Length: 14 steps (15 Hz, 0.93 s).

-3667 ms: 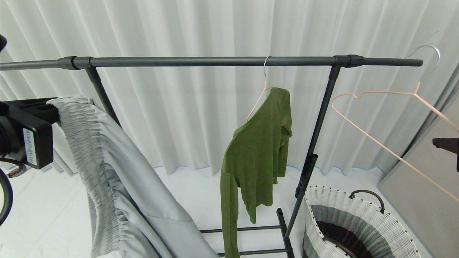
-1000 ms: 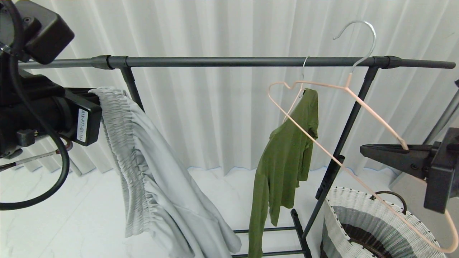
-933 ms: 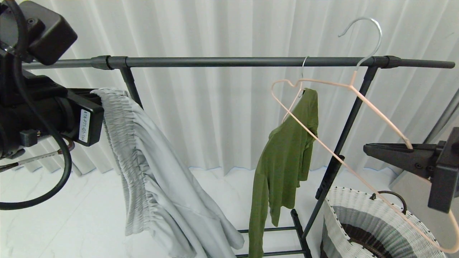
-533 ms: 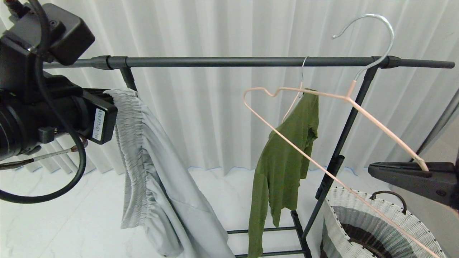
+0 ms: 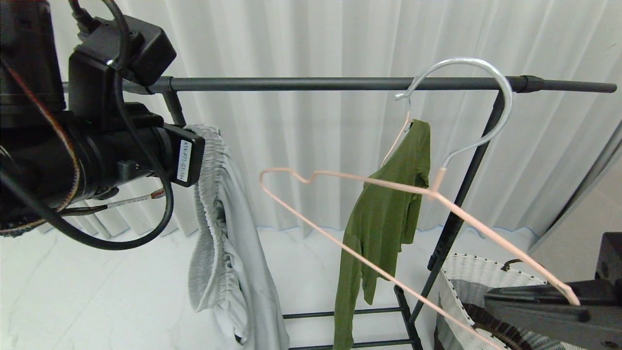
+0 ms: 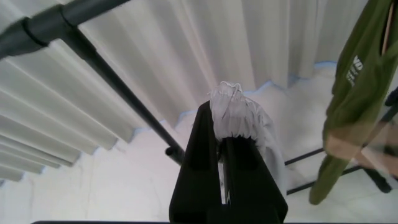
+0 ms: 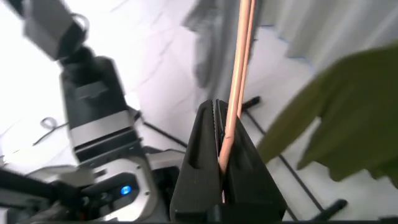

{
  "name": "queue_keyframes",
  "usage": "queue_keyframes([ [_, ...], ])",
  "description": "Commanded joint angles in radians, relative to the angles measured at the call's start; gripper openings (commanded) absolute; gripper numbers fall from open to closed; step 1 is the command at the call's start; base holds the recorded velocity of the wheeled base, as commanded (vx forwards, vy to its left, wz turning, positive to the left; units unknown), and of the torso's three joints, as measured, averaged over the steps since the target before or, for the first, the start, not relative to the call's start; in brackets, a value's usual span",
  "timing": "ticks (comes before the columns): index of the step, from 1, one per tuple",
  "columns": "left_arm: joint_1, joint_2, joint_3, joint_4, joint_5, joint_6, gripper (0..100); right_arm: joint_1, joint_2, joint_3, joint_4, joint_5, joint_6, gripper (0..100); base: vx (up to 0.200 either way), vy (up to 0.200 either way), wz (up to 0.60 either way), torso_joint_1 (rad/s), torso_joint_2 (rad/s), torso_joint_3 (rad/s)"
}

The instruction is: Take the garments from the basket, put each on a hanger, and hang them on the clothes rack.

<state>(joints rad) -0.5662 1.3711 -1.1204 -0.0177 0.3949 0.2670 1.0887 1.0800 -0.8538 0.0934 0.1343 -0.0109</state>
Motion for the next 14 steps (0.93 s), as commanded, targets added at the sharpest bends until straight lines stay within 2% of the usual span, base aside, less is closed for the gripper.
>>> queue_keyframes([
  [1, -0.001, 0.042, -0.018, -0.001, 0.002, -0.028, 0, 0.082, 0.031, 0.015, -0.006, 0.001, 0.012, 0, 0.0, 0.0, 0.0, 0.0, 0.0, 0.0],
  [4, -0.001, 0.075, -0.036, -0.001, 0.045, -0.049, 0, 0.091, 0.038, 0.021, -0.014, 0.001, 0.019, 0, 0.0, 0.0, 0.0, 0.0, 0.0, 0.0],
  [7, -0.001, 0.114, -0.07, -0.001, 0.056, -0.094, 0, 0.103, 0.04, 0.021, -0.014, 0.007, 0.026, 0, 0.0, 0.0, 0.0, 0.0, 0.0, 0.0],
  [11, -0.014, 0.123, -0.087, -0.001, 0.068, -0.095, 0, 0.1, 0.08, 0.021, -0.017, 0.002, 0.065, 0, 0.0, 0.0, 0.0, 0.0, 0.0, 0.0],
  [14, -0.02, 0.145, -0.113, -0.004, 0.111, -0.112, 0, 0.1, 0.11, 0.042, -0.124, -0.001, 0.103, 0, 0.0, 0.0, 0.0, 0.0, 0.0, 0.0],
])
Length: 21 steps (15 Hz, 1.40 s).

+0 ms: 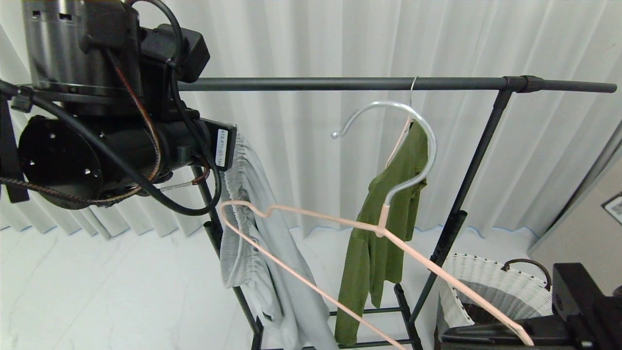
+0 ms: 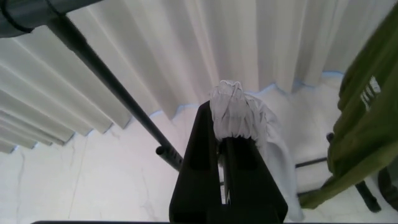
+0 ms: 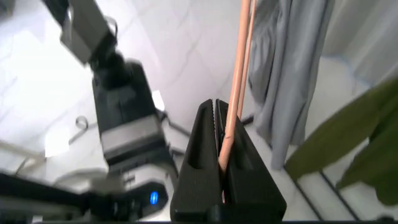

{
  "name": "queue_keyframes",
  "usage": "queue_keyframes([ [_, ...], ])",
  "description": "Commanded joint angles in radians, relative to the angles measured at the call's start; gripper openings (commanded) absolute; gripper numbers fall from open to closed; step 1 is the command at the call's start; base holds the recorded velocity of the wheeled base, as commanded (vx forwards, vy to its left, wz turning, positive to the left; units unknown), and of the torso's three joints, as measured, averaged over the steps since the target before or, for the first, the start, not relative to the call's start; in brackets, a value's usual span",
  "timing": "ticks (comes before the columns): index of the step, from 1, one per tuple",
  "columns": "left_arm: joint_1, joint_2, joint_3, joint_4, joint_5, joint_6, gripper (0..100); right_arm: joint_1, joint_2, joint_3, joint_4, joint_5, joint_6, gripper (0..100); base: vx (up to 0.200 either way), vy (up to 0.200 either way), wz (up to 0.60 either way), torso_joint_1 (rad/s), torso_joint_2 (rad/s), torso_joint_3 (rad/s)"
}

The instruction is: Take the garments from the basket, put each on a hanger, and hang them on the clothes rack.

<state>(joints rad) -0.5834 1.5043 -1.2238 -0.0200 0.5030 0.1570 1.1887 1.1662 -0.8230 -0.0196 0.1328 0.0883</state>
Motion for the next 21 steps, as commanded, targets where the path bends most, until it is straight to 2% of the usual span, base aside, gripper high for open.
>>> queue_keyframes([
  [1, -0.023, 0.017, -0.017, -0.006, 0.02, -0.019, 0, 0.0, 0.038, 0.019, -0.042, -0.013, 0.005, 0, 0.0, 0.0, 0.0, 0.0, 0.0, 0.0],
  [4, -0.046, 0.017, -0.019, -0.006, 0.054, -0.028, 0, 0.0, 0.075, 0.025, -0.066, -0.128, 0.019, 0, 0.0, 0.0, 0.0, 0.0, 0.0, 0.0],
  [8, -0.055, 0.011, -0.025, -0.006, 0.055, -0.027, 0, -0.001, 0.113, 0.028, -0.145, -0.223, 0.057, 0, 0.0, 0.0, 0.0, 0.0, 0.0, 0.0],
  [11, -0.061, 0.011, -0.019, -0.006, 0.088, -0.025, 0, -0.001, 0.138, 0.035, -0.206, -0.252, 0.057, 0, 0.0, 0.0, 0.0, 0.0, 0.0, 0.0],
  [13, -0.059, 0.022, -0.006, -0.001, 0.174, -0.016, 0, -0.001, 0.17, 0.036, -0.243, -0.317, 0.057, 0, 0.0, 0.0, 0.0, 0.0, 0.0, 0.0],
  [15, -0.062, 0.036, -0.008, -0.003, 0.221, -0.017, 0, -0.001, 0.193, 0.036, -0.246, -0.36, 0.057, 0, 0.0, 0.0, 0.0, 0.0, 0.0, 0.0],
  [18, -0.062, 0.037, -0.008, -0.003, 0.223, -0.02, 0, -0.001, 0.21, 0.036, -0.258, -0.38, 0.06, 0, 0.0, 0.0, 0.0, 0.0, 0.0, 0.0],
  [21, -0.052, 0.042, -0.005, 0.005, 0.227, -0.017, 0, -0.003, 0.24, 0.036, -0.301, -0.441, 0.076, 0, 0.0, 0.0, 0.0, 0.0, 0.0, 0.0],
])
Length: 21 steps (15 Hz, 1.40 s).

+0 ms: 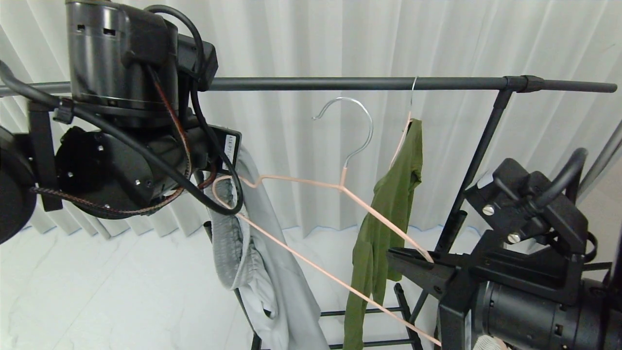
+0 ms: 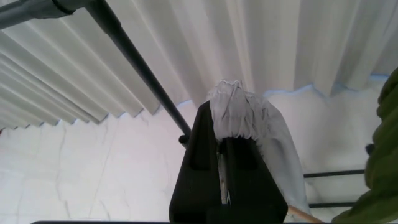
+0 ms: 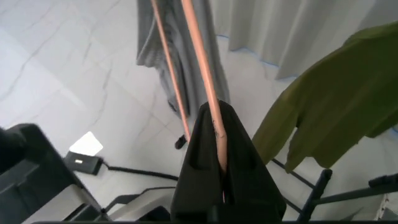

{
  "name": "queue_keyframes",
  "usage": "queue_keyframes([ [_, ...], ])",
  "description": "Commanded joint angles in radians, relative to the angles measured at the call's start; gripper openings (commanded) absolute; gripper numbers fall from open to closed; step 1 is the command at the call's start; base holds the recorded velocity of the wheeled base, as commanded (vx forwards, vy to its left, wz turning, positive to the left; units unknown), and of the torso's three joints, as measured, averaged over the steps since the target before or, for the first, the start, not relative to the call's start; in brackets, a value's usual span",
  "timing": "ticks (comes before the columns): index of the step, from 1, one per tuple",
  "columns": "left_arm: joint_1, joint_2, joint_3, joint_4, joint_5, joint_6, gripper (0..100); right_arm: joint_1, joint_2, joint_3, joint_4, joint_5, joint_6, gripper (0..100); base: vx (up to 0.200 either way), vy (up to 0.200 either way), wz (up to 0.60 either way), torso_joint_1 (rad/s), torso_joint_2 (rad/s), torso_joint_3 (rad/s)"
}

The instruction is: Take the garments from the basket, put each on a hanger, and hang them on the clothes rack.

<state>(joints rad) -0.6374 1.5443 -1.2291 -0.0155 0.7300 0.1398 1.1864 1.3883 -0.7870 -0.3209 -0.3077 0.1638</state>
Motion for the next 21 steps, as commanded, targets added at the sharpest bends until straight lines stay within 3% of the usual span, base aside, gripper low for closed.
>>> queue_keyframes([
  [1, 0.005, 0.014, -0.003, 0.008, 0.003, 0.004, 0, 0.001, 0.037, -0.001, -0.029, -0.036, 0.017, 0, 0.0, 0.0, 0.0, 0.0, 0.0, 0.0],
  [7, 0.047, 0.111, -0.052, 0.028, 0.094, 0.055, 0, -0.039, 0.095, 0.0, -0.119, -0.111, 0.02, 0, 0.0, 0.0, 0.0, 0.0, 0.0, 0.0],
  [14, 0.053, 0.109, -0.081, 0.026, 0.094, 0.055, 0, -0.085, 0.1, -0.003, -0.124, -0.131, 0.023, 0, 0.0, 0.0, 0.0, 0.0, 0.0, 0.0],
  [18, 0.032, 0.109, -0.081, 0.026, 0.094, 0.018, 0, -0.087, 0.166, -0.003, -0.267, -0.154, 0.014, 0, 0.0, 0.0, 0.0, 0.0, 0.0, 0.0],
  [21, 0.032, 0.102, -0.078, 0.026, 0.094, 0.012, 0, -0.085, 0.204, -0.005, -0.285, -0.168, 0.014, 0, 0.0, 0.0, 0.0, 0.0, 0.0, 0.0],
])
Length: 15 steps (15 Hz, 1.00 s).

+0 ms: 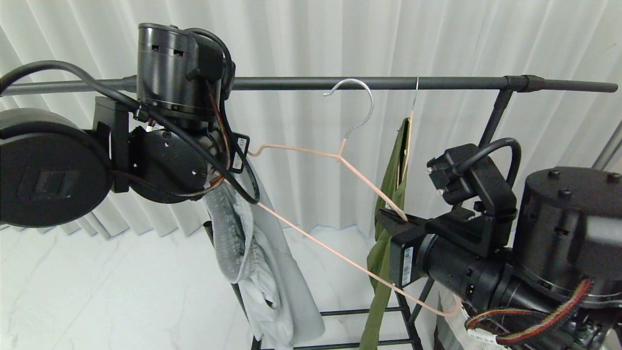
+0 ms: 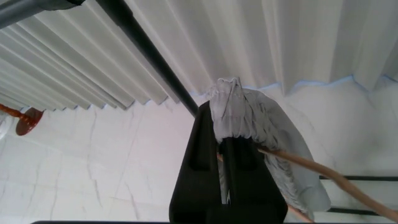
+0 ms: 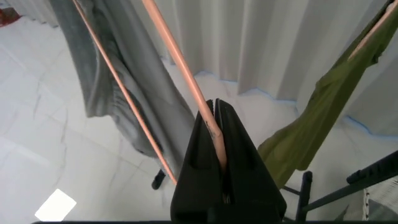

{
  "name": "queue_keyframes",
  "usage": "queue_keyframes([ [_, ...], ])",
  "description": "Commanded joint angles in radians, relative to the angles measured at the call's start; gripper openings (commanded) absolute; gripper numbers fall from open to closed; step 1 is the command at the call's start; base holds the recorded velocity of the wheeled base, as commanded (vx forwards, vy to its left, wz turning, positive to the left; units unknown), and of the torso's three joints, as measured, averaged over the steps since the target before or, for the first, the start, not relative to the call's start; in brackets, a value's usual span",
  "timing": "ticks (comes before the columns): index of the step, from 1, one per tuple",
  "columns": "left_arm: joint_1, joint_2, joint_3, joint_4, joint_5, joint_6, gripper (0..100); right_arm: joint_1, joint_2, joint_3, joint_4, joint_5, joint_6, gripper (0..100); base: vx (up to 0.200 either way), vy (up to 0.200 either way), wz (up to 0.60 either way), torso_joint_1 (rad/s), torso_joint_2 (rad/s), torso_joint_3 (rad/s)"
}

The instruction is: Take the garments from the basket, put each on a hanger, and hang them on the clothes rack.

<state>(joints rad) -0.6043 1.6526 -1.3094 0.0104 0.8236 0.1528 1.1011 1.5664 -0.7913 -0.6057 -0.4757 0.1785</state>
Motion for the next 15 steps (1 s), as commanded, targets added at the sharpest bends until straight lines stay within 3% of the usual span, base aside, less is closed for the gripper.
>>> queue_keyframes([
  [1, 0.0, -0.007, 0.002, 0.0, 0.0, -0.001, 0, 0.0, 0.034, -0.002, -0.003, 0.0, -0.001, 0, 0.0, 0.0, 0.0, 0.0, 0.0, 0.0],
  [9, 0.026, -0.019, 0.042, 0.003, 0.006, 0.027, 0, -0.029, 0.012, 0.015, 0.011, -0.052, -0.019, 0, 0.0, 0.0, 0.0, 0.0, 0.0, 0.0],
  [13, 0.027, 0.001, 0.035, 0.003, 0.026, 0.025, 0, 0.014, -0.014, 0.02, 0.043, -0.057, -0.071, 0, 0.0, 0.0, 0.0, 0.0, 0.0, 0.0],
  [15, 0.024, 0.004, 0.035, 0.003, 0.026, 0.025, 0, 0.016, 0.004, 0.02, 0.063, -0.106, -0.093, 0, 0.0, 0.0, 0.0, 0.0, 0.0, 0.0],
])
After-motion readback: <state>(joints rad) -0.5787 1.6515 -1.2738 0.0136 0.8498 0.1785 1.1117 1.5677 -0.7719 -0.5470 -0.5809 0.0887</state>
